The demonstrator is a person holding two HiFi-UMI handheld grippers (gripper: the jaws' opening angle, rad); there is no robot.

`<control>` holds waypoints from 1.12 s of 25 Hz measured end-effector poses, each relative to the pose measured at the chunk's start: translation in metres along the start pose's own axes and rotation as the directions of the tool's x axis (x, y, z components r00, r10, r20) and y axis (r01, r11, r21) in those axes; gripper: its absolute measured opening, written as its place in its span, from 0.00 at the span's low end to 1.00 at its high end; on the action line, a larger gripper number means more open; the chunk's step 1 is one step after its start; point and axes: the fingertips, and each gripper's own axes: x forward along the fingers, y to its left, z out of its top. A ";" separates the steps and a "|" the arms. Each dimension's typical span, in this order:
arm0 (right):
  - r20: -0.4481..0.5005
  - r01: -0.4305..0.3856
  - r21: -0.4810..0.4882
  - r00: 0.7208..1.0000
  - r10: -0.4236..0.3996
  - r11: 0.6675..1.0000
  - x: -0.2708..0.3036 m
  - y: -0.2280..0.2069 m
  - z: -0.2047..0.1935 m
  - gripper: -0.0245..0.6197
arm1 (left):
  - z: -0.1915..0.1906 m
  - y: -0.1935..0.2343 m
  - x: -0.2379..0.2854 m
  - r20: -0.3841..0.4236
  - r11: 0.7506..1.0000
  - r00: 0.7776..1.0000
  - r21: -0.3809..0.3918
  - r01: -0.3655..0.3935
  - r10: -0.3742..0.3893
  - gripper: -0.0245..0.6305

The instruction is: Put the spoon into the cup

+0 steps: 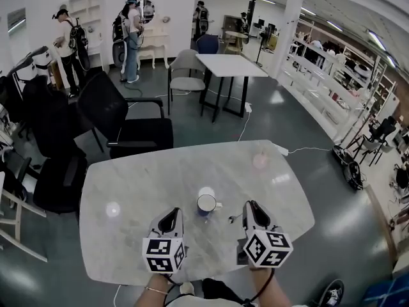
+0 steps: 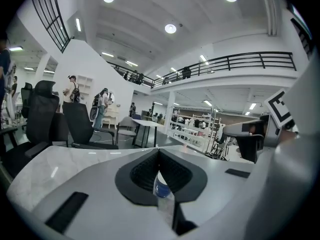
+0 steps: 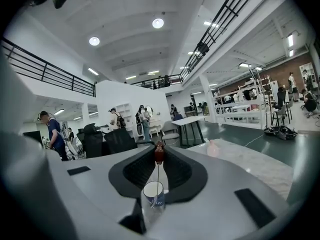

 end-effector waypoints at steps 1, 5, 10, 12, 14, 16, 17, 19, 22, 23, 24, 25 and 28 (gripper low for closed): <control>-0.002 -0.008 0.002 1.000 0.008 1.000 0.003 0.001 -0.001 0.15 | -0.001 0.001 0.001 -0.003 1.000 1.000 0.004 -0.007 0.007 0.07; -0.030 -0.040 0.004 0.999 0.040 0.999 0.018 0.003 -0.007 0.15 | -0.003 0.008 0.006 -0.018 0.999 0.999 0.004 -0.038 0.038 0.07; -0.063 -0.091 0.012 0.994 0.091 0.996 0.041 0.007 -0.019 0.15 | -0.013 0.019 0.009 -0.041 0.996 0.995 -0.005 -0.089 0.088 0.07; -0.071 -0.115 0.014 0.991 0.116 0.993 0.051 0.008 -0.021 0.15 | -0.016 0.023 0.010 -0.047 0.994 0.993 -0.017 -0.112 0.111 0.07; -0.078 -0.141 0.016 0.987 0.142 0.990 0.062 0.012 -0.024 0.15 | -0.020 0.028 0.010 -0.054 0.990 0.990 -0.032 -0.135 0.133 0.07; -0.086 -0.167 0.016 0.982 0.167 0.986 0.072 0.017 -0.029 0.15 | -0.025 0.033 0.009 -0.066 0.987 0.986 -0.045 -0.156 0.153 0.07; -0.091 -0.179 0.016 0.980 0.179 0.984 0.077 0.020 -0.031 0.15 | -0.027 0.036 0.009 -0.072 0.985 0.984 -0.051 -0.166 0.162 0.07; -0.108 -0.199 0.014 0.974 0.199 0.980 0.087 0.022 -0.039 0.15 | -0.034 0.040 0.009 -0.086 0.980 0.979 -0.060 -0.192 0.186 0.07; -0.137 -0.217 0.018 0.966 0.217 0.976 0.100 0.020 -0.052 0.15 | -0.044 0.045 0.011 -0.104 0.971 0.970 -0.071 -0.226 0.218 0.07; -0.144 -0.220 0.021 0.965 0.220 0.975 0.104 0.020 -0.056 0.15 | -0.046 0.047 0.011 -0.108 0.969 0.968 -0.074 -0.234 0.226 0.07; -0.151 -0.222 0.022 0.963 0.223 0.975 0.108 0.020 -0.059 0.15 | -0.048 0.049 0.011 -0.113 0.967 0.966 -0.076 -0.243 0.234 0.07; -0.158 -0.224 0.023 0.961 0.225 0.974 0.112 0.019 -0.062 0.15 | -0.050 0.052 0.011 -0.118 0.965 0.963 -0.079 -0.252 0.242 0.07; -0.179 -0.233 0.026 0.956 0.234 0.972 0.122 0.018 -0.073 0.15 | -0.058 0.058 0.011 -0.133 0.956 0.955 -0.091 -0.278 0.265 0.07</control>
